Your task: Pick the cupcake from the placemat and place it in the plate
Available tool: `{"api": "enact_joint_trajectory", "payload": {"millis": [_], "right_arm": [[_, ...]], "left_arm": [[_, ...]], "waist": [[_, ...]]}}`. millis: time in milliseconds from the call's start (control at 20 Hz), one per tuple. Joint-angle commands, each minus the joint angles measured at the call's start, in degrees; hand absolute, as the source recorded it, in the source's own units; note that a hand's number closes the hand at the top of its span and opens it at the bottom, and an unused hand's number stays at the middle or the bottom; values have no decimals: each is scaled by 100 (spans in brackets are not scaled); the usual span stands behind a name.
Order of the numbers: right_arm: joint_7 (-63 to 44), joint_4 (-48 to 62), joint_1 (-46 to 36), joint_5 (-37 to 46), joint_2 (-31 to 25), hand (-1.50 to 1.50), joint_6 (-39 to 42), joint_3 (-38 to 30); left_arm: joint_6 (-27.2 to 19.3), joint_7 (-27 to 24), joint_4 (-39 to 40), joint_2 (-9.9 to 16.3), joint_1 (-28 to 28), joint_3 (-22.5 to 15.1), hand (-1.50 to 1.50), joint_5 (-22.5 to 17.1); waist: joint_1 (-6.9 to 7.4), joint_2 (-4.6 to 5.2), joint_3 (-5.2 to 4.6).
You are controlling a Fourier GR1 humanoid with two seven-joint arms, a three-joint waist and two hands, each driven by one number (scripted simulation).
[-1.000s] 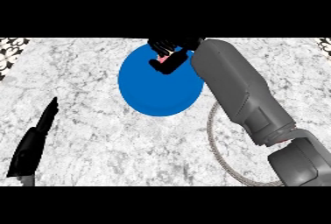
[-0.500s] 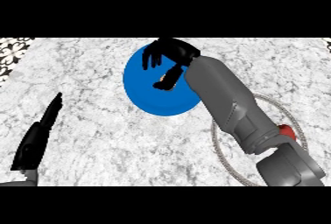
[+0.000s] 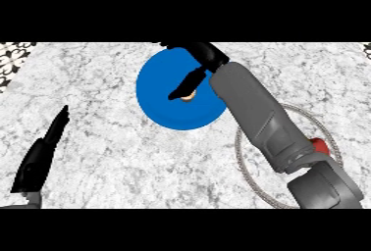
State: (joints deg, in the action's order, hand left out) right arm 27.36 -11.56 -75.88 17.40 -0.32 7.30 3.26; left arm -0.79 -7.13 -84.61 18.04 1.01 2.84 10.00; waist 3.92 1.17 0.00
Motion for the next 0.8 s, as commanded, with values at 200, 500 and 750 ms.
{"api": "enact_joint_trajectory", "payload": {"millis": [200, 500, 750], "right_arm": [[-385, 301, -281, -929, -829, -150, 210, -1101], [197, 386, 107, -1281, -1620, -150, 1326, -1469], [714, 348, 325, -1297, -2139, -150, 1687, -1541]], "left_arm": [[75, -74, -143, 38, 157, 59, 0, -51], [79, -78, -115, 40, -24, 48, 0, -9], [-19, -95, -115, -151, 20, -74, 0, 49]], "waist": [[90, 74, 2], [116, 132, 12], [238, 194, 19]]}}
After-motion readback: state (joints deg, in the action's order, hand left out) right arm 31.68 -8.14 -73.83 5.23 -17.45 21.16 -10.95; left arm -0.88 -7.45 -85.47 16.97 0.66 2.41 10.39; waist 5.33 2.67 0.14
